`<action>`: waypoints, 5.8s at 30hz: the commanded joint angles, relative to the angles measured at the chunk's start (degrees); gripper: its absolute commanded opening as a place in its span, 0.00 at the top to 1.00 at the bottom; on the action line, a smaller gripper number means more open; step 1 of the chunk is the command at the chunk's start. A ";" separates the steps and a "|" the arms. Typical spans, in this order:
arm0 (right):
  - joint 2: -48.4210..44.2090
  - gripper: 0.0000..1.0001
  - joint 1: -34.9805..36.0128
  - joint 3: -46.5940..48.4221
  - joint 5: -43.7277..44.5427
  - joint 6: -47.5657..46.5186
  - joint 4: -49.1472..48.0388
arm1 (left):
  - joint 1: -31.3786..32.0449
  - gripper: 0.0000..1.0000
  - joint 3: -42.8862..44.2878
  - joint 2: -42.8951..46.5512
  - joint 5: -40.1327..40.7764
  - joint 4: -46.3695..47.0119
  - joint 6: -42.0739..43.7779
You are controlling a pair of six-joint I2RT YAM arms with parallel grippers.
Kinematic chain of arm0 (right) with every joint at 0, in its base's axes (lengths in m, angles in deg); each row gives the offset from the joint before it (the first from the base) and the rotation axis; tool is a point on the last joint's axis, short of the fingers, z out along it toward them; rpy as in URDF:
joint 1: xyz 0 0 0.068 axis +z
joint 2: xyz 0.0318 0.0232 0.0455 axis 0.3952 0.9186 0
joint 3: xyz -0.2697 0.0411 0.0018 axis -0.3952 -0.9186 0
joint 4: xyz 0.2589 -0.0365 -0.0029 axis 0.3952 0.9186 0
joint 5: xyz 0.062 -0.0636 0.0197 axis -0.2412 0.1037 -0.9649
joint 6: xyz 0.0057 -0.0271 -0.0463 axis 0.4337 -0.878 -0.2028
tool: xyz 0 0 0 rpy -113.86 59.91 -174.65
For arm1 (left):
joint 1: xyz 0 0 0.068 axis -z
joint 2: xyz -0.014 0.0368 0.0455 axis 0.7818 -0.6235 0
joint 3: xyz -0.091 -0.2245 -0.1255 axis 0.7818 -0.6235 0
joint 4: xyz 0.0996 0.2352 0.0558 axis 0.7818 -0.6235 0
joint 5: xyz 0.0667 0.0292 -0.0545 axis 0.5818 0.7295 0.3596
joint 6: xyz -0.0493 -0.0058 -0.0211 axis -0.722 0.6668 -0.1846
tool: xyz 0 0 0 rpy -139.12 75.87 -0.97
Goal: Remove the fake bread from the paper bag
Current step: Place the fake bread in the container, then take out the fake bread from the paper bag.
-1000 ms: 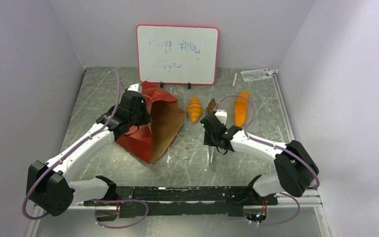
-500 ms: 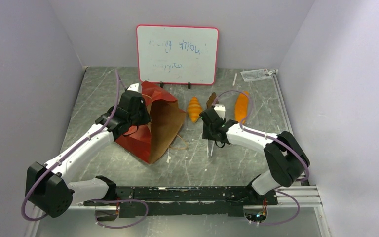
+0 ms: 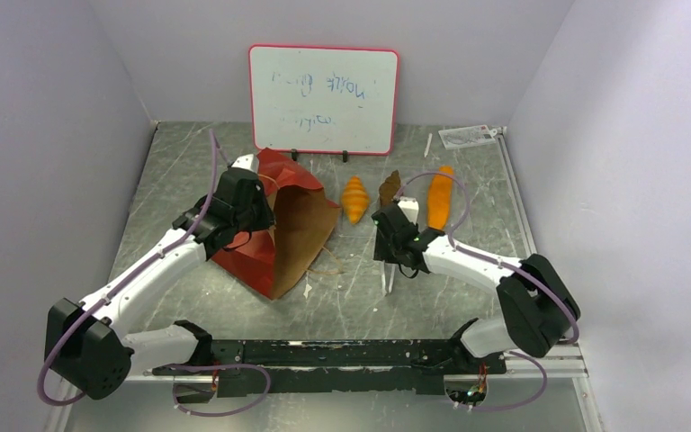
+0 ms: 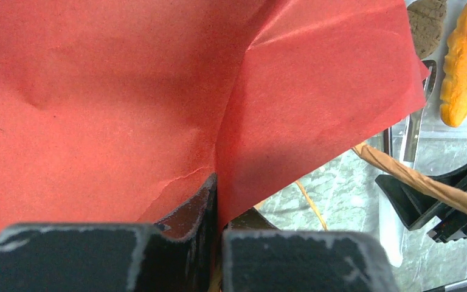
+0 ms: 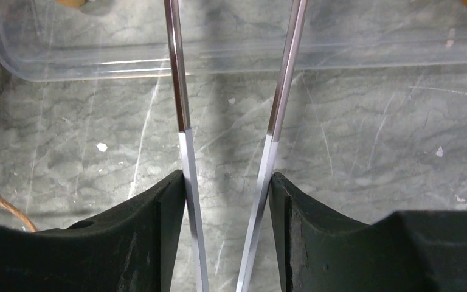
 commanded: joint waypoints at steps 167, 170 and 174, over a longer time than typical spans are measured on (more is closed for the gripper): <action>21.01 0.85 6.22 -0.17 -43.24 27.74 -59.89 | -2.71 0.93 2.22 7.97 -19.31 -8.62 10.60; 19.39 0.93 6.08 -0.64 -42.89 26.98 -58.42 | -2.71 0.93 2.29 8.16 -16.89 -8.83 10.00; 17.05 0.98 5.70 -2.02 -43.14 26.97 -57.05 | -2.71 0.93 2.22 8.43 -13.78 -8.74 8.81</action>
